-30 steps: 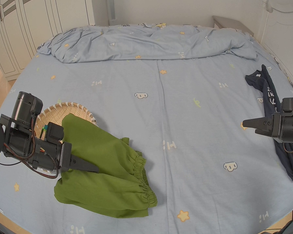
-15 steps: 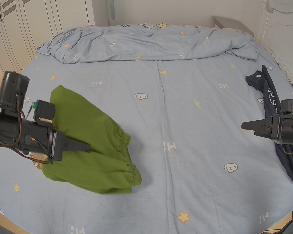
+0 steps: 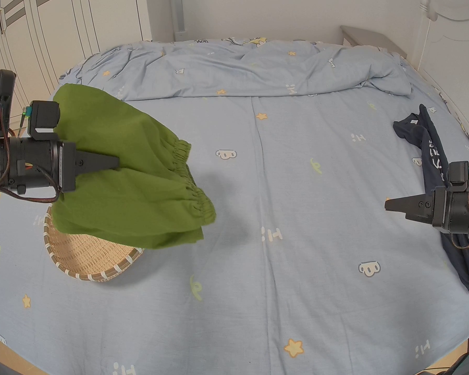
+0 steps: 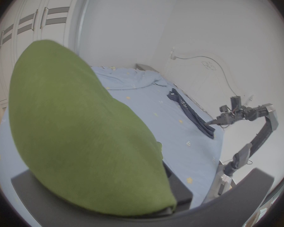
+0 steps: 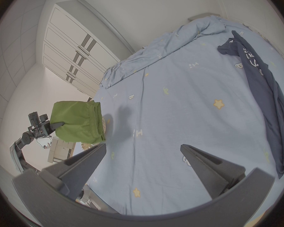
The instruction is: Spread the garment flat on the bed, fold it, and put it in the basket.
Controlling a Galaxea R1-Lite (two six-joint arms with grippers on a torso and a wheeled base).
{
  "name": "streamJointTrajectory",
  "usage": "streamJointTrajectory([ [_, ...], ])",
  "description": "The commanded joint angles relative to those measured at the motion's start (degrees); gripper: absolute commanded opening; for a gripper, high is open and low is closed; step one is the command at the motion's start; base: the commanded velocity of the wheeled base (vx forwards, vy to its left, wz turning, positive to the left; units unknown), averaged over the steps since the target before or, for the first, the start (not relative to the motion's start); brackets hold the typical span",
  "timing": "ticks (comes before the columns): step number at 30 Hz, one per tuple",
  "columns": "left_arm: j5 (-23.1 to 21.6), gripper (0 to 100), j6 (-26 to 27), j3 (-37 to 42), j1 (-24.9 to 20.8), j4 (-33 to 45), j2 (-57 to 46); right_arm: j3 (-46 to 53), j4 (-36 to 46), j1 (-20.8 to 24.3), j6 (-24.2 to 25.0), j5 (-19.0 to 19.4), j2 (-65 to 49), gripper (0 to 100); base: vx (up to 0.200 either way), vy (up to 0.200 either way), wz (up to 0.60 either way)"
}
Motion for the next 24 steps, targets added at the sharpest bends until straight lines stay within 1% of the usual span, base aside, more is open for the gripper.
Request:
streamJointTrajectory([
  [1, -0.25, 0, -0.14, -2.45, 7.53, -2.12, 4.41, 0.09, 0.02, 0.01, -0.01, 0.01, -0.08, 100, 0.000, 0.000, 0.00],
  [3, -0.69, 0, -0.14, -2.71, 9.99, -2.21, 5.64, 0.00, 0.02, 0.01, -0.01, 0.01, -0.08, 100, 0.000, 0.000, 0.00],
  [5, -0.78, 0, -0.14, -2.71, 10.16, -2.21, 5.72, 0.00, 0.02, 0.01, -0.01, 0.01, -0.08, 100, 0.000, 0.000, 0.00],
  [6, -1.05, 0, -0.14, -2.45, 12.45, -2.21, 7.57, 0.00, 0.02, 0.01, -0.01, 0.01, -0.08, 100, 0.000, 0.000, 0.00],
  [7, -1.05, 0, -0.14, -2.19, 13.59, -2.21, 8.19, 0.00, 0.02, 0.01, -0.01, 0.01, -0.08, 100, 0.000, 0.000, 0.00],
  [8, -1.05, 0, -0.14, -2.19, 13.68, -2.21, 8.27, 0.00, 0.02, 0.01, -0.01, 0.01, -0.08, 100, 0.000, 0.000, 0.00],
  [9, -1.05, 0, -0.14, -2.01, 15.26, -2.03, 8.89, 0.00, 0.02, 0.01, -0.01, 0.01, -0.08, 100, 0.000, 0.000, 0.00],
  [10, -1.05, 0, -0.14, -1.92, 15.53, -2.03, 8.98, 0.00, 0.02, 0.01, -0.01, 0.01, -0.17, 100, 0.000, 0.000, 0.00],
  [11, -1.05, 0, -0.14, -1.31, 17.28, -1.86, 9.33, 0.00, 0.02, 0.01, -0.01, 0.01, -0.17, 100, 0.000, 0.000, 0.00],
  [13, -1.05, 0, -0.14, -0.52, 18.78, -1.86, 9.68, -0.09, 0.02, 0.01, -0.01, 0.01, -0.25, 100, 0.000, 0.000, 0.00],
  [14, -1.05, 0, -0.14, 0.10, 20.27, -1.77, 10.82, -0.09, 0.02, 0.01, -0.01, 0.01, -0.34, 100, 0.000, 0.000, 0.00],
  [16, -1.05, 0, -0.14, 0.27, 20.71, -1.77, 11.17, -0.09, 0.02, 0.01, -0.01, 0.01, -0.34, 100, 0.000, 0.000, 0.00],
  [17, -1.05, 0, -0.14, 2.03, 23.08, -1.59, 13.02, -0.09, 0.02, 0.01, -0.01, 0.01, -0.25, 100, 0.000, 0.000, 0.00],
  [19, -1.05, 0, -0.22, 3.26, 24.58, -1.59, 14.60, 0.00, 0.02, 0.01, -0.01, 0.01, -0.17, 100, 0.000, 0.000, 0.00],
  [24, -0.69, 0, -0.31, 6.51, 26.16, -0.80, 19.00, -0.18, 0.02, 0.01, 0.08, 0.01, -0.43, 100, 0.000, 0.000, 0.00],
])
